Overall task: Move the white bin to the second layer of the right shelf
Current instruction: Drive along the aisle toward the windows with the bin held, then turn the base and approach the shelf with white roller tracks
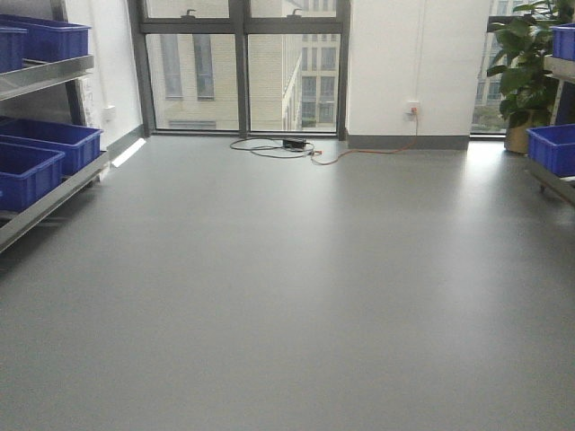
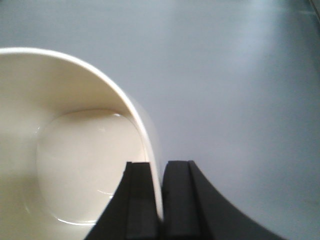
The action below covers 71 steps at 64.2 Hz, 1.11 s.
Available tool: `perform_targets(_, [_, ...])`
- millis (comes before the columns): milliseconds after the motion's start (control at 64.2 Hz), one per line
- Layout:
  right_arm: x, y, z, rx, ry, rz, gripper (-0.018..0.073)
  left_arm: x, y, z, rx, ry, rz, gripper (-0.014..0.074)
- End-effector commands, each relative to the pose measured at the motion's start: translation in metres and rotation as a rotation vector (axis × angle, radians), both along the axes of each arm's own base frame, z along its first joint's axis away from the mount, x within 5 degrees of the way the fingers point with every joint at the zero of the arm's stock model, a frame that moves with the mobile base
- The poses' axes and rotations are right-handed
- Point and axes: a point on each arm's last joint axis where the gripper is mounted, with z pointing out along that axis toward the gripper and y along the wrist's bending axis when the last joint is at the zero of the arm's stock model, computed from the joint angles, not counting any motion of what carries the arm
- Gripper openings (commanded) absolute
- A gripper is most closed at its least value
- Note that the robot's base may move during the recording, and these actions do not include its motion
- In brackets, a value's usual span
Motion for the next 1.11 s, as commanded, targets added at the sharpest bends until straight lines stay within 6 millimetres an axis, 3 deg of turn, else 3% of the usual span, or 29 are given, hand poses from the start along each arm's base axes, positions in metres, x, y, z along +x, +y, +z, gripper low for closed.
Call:
perform_targets(0, [0.0034, 0.0, 0.0152, 0.006, -0.107, -0.005, 0.0048, -0.0006, 0.0007, -0.0008, -0.011, -0.072, 0.007, 0.0085])
perform_targets(1090, [0.0034, 0.0, 0.0153, 0.006, -0.107, -0.005, 0.0048, -0.0006, 0.0007, -0.0008, -0.011, -0.072, 0.007, 0.0085])
